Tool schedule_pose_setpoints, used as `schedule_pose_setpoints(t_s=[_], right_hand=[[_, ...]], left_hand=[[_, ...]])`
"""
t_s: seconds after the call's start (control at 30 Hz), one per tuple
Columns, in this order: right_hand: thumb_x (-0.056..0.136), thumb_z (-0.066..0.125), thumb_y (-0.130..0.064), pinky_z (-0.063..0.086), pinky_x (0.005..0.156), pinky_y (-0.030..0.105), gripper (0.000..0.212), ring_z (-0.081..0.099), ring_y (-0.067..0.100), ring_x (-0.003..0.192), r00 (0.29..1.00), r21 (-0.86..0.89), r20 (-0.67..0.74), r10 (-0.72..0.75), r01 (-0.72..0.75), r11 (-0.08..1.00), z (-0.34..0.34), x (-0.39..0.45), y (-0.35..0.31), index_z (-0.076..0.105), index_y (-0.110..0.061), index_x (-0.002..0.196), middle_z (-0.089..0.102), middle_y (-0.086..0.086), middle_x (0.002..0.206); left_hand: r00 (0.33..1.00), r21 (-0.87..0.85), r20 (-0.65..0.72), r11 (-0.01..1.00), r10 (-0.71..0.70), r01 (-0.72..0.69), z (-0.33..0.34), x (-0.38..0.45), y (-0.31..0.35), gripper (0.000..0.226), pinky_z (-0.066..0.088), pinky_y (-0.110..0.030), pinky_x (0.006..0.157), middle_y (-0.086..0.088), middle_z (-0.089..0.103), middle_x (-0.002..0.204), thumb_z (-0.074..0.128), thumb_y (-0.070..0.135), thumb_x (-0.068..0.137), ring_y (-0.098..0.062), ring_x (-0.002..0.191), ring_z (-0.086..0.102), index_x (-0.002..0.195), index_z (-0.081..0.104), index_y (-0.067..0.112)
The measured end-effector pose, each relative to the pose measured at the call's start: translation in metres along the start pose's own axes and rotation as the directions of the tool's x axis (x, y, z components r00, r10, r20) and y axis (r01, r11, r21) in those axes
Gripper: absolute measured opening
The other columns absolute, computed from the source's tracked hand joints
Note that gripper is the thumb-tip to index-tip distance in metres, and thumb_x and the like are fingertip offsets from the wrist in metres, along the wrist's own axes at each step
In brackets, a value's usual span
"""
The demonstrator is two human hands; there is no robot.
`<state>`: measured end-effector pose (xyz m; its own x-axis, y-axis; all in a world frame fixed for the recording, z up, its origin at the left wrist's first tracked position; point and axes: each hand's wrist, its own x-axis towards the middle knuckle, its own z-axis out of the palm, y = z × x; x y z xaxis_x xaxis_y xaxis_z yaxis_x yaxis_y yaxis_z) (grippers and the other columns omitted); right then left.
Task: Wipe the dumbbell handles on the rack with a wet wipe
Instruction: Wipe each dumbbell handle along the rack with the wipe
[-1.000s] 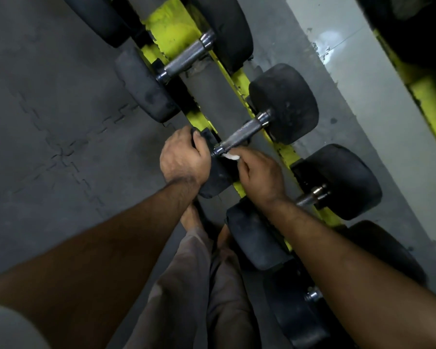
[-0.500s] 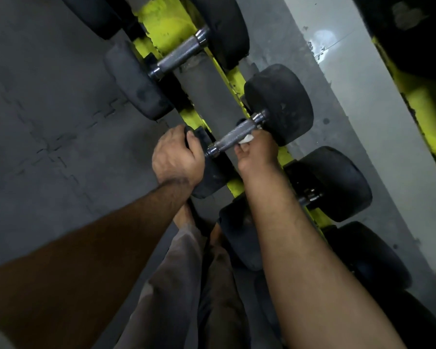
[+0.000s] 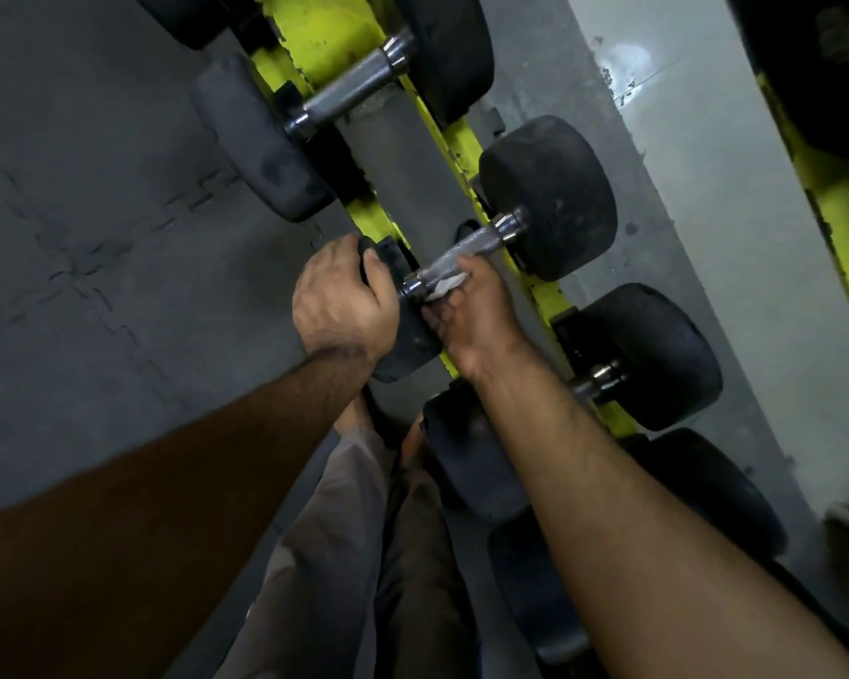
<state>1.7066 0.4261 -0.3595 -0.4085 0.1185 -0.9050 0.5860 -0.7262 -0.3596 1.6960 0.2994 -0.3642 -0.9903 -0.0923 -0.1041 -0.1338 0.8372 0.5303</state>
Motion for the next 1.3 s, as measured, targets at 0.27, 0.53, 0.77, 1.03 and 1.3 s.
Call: schedule_pose_setpoints(t_s=[0.27,0.53,0.77,1.03,1.3], right_hand=[[0.096,0.048,-0.033,0.049,0.071,0.029,0.023,0.061,0.019,0.076,0.999,-0.064,0.021,0.025,-0.023,0.998,-0.004,0.010,0.002,0.058,-0.012,0.094,0.062,0.005,0.081],[0.095,0.050,-0.033,0.048,0.067,0.028,0.023,0.061,0.019,0.069,0.999,-0.061,0.033,0.039,-0.037,0.997,-0.004,0.025,0.005,0.060,-0.016,0.084,0.065,0.004,0.076],[0.092,0.061,-0.032,0.050,0.079,0.035,0.023,0.062,0.023,0.075,0.997,0.073,0.080,0.010,-0.016,0.997,-0.002,0.045,0.017,0.060,-0.011,0.082,0.063,0.007,0.078],[0.094,0.060,-0.024,0.049,0.072,0.031,0.017,0.059,0.020,0.070,0.998,0.244,0.034,-0.056,0.046,0.969,-0.004,0.053,0.002,0.055,-0.015,0.082,0.058,0.005,0.073],[0.094,0.060,-0.016,0.047,0.067,0.028,0.016,0.056,0.015,0.065,0.993,0.343,-0.015,-0.121,0.119,0.932,0.003,0.058,0.001,0.053,-0.016,0.080,0.055,0.000,0.068]], left_hand=[[0.999,0.015,0.024,1.000,-0.025,0.024,0.000,0.000,0.001,0.041,0.049,-0.038,0.083,-0.008,0.069,0.104,0.040,0.033,0.092,-0.029,0.099,0.063,0.109,0.066,0.008],[0.999,0.011,0.021,0.999,-0.035,0.035,0.000,0.000,0.002,0.042,0.049,-0.038,0.082,-0.008,0.069,0.102,0.041,0.035,0.091,-0.028,0.098,0.063,0.109,0.067,0.007],[0.999,0.022,0.015,0.999,-0.037,0.037,0.001,0.000,0.000,0.040,0.049,-0.037,0.083,-0.008,0.070,0.104,0.044,0.033,0.091,-0.028,0.100,0.063,0.110,0.067,0.007],[0.999,0.029,0.010,0.999,-0.039,0.039,0.001,-0.001,0.001,0.038,0.049,-0.038,0.082,-0.009,0.069,0.104,0.045,0.032,0.092,-0.029,0.099,0.064,0.110,0.067,0.007],[1.000,0.027,0.002,0.999,-0.023,0.023,0.004,-0.001,-0.003,0.049,0.049,-0.038,0.087,-0.009,0.070,0.111,0.039,0.037,0.092,-0.028,0.105,0.063,0.118,0.066,0.006]])
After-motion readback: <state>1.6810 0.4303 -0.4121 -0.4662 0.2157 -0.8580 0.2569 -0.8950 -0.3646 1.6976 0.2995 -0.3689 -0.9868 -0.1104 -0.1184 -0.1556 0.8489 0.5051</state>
